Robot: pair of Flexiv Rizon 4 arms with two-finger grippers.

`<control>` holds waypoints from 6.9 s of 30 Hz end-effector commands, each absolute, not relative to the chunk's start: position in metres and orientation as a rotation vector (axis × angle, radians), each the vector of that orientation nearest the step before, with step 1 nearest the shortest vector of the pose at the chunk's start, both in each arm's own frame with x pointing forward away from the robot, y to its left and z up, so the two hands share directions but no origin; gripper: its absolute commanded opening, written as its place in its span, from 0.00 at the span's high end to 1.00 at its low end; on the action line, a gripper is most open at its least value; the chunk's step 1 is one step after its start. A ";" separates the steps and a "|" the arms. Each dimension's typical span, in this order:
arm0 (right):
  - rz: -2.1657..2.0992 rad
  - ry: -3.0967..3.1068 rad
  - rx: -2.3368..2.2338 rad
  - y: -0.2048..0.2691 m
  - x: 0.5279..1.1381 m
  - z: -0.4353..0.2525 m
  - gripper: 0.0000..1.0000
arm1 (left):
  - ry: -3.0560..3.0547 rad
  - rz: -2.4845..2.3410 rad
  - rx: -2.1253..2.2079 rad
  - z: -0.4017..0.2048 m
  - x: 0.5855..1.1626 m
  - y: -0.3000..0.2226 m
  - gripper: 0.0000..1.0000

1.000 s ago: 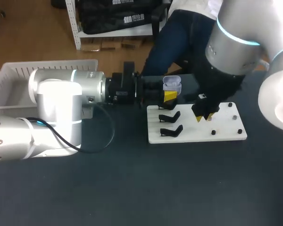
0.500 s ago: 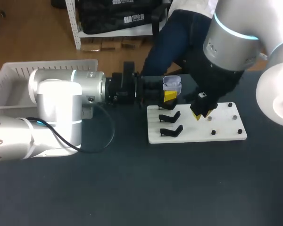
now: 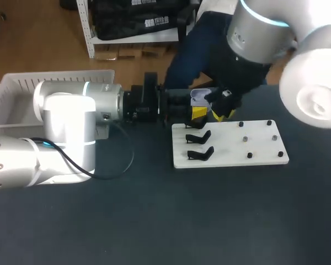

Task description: Pick up each earbud case from the left stands, insert the matching earbuds, close the lid, and place the case in the box.

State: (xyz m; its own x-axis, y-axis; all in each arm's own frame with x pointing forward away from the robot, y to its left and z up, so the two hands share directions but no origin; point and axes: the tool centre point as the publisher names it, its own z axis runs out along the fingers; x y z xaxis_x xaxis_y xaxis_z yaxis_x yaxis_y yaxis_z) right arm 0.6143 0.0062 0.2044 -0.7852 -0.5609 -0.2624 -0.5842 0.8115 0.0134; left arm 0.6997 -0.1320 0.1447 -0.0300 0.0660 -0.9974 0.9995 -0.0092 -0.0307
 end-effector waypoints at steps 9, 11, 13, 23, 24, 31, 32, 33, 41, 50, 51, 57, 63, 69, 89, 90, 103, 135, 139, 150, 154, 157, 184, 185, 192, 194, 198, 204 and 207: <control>0.096 2.760 -0.983 0.034 0.666 0.219 1.00 | 1.271 -1.204 1.246 0.144 0.699 -0.132 1.00; 0.089 2.761 -0.999 0.038 0.670 0.219 1.00 | 1.271 -1.204 1.246 0.144 0.699 -0.132 1.00; 0.093 2.764 -1.013 0.040 0.673 0.218 1.00 | 1.271 -1.204 1.246 0.144 0.699 -0.132 1.00; 0.042 2.762 -1.060 0.049 0.681 0.215 1.00 | 1.271 -1.204 1.246 0.144 0.699 -0.132 1.00; 0.037 2.762 -1.061 0.049 0.681 0.214 1.00 | 1.271 -1.204 1.246 0.144 0.699 -0.132 1.00; 0.011 2.776 -1.071 0.048 0.683 0.207 1.00 | 1.271 -1.204 1.246 0.144 0.699 -0.132 1.00; 0.011 2.777 -1.072 0.047 0.683 0.206 1.00 | 1.271 -1.204 1.246 0.144 0.699 -0.132 1.00; 0.012 2.779 -1.071 0.047 0.684 0.205 1.00 | 1.271 -1.204 1.246 0.144 0.699 -0.132 1.00; 0.014 2.790 -1.065 0.045 0.689 0.198 1.00 | 1.271 -1.204 1.246 0.144 0.699 -0.132 1.00; 0.024 2.788 -1.055 0.044 0.691 0.198 1.00 | 1.271 -1.204 1.246 0.144 0.699 -0.132 1.00; 0.026 2.788 -1.054 0.044 0.691 0.198 1.00 | 1.271 -1.204 1.246 0.144 0.699 -0.132 1.00; 0.030 2.789 -1.062 0.046 0.689 0.196 1.00 | 1.271 -1.204 1.246 0.144 0.699 -0.132 1.00; 0.040 2.793 -1.056 0.045 0.686 0.194 1.00 | 1.271 -1.204 1.246 0.144 0.699 -0.132 1.00; 0.045 2.791 -1.053 0.046 0.687 0.194 1.00 | 1.271 -1.204 1.246 0.144 0.699 -0.132 1.00; 0.042 2.786 -1.028 0.046 0.679 0.194 1.00 | 1.271 -1.204 1.246 0.144 0.699 -0.132 1.00; 0.043 2.785 -1.027 0.045 0.679 0.194 1.00 | 1.271 -1.204 1.246 0.144 0.699 -0.132 1.00; 0.047 2.795 -1.009 0.042 0.677 0.193 1.00 | 1.271 -1.204 1.246 0.144 0.699 -0.132 1.00; 0.047 2.804 -1.032 0.044 0.684 0.186 1.00 | 1.271 -1.204 1.246 0.144 0.699 -0.132 1.00; 0.036 2.807 -1.040 0.045 0.684 0.185 1.00 | 1.271 -1.204 1.246 0.144 0.699 -0.132 1.00; -0.005 2.808 -1.071 0.049 0.686 0.187 1.00 | 1.271 -1.204 1.246 0.144 0.699 -0.132 1.00; -0.013 2.811 -1.075 0.049 0.686 0.187 0.96 | 1.271 -1.204 1.246 0.144 0.699 -0.132 1.00; -0.016 2.810 -1.070 0.049 0.686 0.187 0.83 | 1.271 -1.204 1.246 0.144 0.699 -0.132 1.00; -0.033 2.798 -1.056 0.047 0.686 0.196 0.61 | 1.271 -1.204 1.246 0.144 0.699 -0.132 1.00; -0.033 2.796 -1.055 0.047 0.686 0.197 0.60 | 1.271 -1.204 1.246 0.144 0.699 -0.132 1.00; -0.046 2.765 -1.027 0.046 0.682 0.210 0.58 | 1.271 -1.204 1.246 0.144 0.699 -0.132 1.00; -0.042 2.762 -1.018 0.044 0.678 0.213 0.63 | 1.271 -1.204 1.246 0.144 0.699 -0.132 1.00; -0.018 2.760 -1.011 0.044 0.666 0.212 0.83 | 1.271 -1.204 1.246 0.144 0.699 -0.132 1.00; -0.011 2.780 -1.007 0.044 0.654 0.206 0.87 | 1.271 -1.204 1.246 0.144 0.699 -0.132 1.00; -0.006 2.784 -0.987 0.040 0.650 0.207 0.85 | 1.271 -1.204 1.246 0.144 0.699 -0.132 1.00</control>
State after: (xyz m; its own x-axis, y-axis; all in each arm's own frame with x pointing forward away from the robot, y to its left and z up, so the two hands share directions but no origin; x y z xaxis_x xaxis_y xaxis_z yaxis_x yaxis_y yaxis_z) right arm 0.6583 0.0459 0.2064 -0.7626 -0.6302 -0.1458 -0.6288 0.7751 -0.0617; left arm 0.6999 -0.1321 0.1445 -0.0298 0.0657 -0.9974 0.9995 -0.0096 -0.0305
